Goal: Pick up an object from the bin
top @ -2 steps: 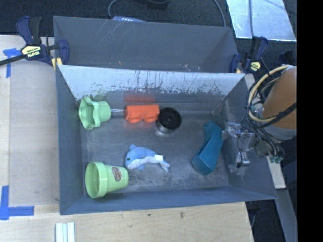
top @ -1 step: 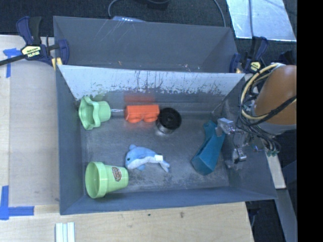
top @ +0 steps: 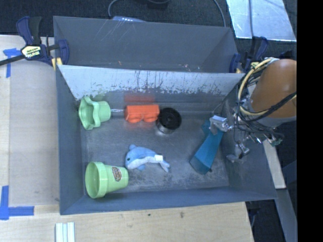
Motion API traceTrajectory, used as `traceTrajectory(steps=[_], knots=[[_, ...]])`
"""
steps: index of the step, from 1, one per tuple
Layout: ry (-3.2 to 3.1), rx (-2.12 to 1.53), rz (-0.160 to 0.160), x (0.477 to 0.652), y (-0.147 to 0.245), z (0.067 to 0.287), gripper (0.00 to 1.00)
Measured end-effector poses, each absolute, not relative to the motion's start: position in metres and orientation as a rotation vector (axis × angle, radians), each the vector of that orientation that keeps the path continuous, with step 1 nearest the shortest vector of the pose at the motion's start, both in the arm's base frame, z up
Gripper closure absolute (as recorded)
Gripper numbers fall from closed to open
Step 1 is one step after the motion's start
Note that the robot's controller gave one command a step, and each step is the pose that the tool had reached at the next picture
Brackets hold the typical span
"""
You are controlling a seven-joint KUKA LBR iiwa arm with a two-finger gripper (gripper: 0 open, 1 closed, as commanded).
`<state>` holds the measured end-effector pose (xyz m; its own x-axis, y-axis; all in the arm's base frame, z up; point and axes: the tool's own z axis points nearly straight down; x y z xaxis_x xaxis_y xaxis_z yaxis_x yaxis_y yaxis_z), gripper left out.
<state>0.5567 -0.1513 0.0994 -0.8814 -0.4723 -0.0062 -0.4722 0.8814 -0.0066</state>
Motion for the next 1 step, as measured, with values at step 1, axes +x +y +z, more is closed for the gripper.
traceTrajectory(steps=[1], knots=[[3.036, -0.751, -0.011, 0.5682, -0.1361, 0.111, 0.0]])
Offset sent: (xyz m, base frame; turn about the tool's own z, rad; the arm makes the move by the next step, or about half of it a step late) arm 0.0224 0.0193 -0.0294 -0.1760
